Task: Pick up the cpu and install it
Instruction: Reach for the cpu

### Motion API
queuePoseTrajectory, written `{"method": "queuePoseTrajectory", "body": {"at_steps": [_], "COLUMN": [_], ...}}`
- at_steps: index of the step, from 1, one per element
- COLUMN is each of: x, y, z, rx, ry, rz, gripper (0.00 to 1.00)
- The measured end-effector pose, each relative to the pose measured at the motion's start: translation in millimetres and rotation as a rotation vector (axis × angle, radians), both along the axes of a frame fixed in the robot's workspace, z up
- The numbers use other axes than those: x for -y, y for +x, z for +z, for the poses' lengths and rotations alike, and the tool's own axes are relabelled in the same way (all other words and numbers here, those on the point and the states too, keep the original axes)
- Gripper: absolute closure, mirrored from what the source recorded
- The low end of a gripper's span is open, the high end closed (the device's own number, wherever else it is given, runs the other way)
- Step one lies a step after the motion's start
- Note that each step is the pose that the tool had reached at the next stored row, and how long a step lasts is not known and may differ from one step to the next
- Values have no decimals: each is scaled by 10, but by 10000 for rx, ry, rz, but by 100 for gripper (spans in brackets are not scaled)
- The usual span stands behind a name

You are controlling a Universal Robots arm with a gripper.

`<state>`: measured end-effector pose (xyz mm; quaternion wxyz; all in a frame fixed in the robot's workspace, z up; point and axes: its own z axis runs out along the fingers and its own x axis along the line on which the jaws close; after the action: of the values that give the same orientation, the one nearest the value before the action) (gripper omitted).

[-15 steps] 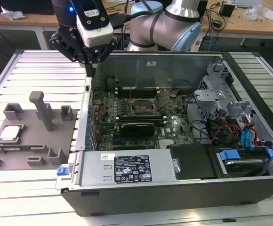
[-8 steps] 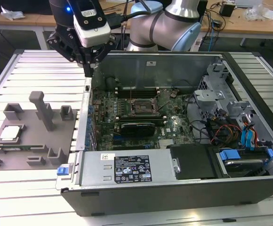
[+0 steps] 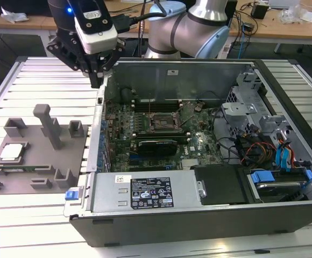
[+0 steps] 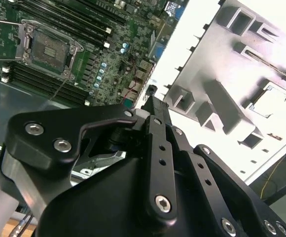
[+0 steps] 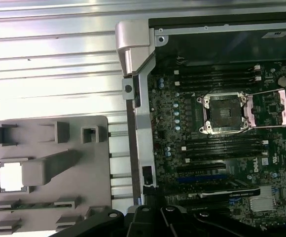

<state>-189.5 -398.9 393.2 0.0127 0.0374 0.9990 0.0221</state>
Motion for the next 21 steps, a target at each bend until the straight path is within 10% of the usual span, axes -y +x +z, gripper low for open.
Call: {"method": "queuePoseTrajectory", "body": {"at_steps": [21], "x": [0], "y": [-568], "z": [-9], "rx": [12], "ry": [0], "rz": [0], "gripper": [89]}}
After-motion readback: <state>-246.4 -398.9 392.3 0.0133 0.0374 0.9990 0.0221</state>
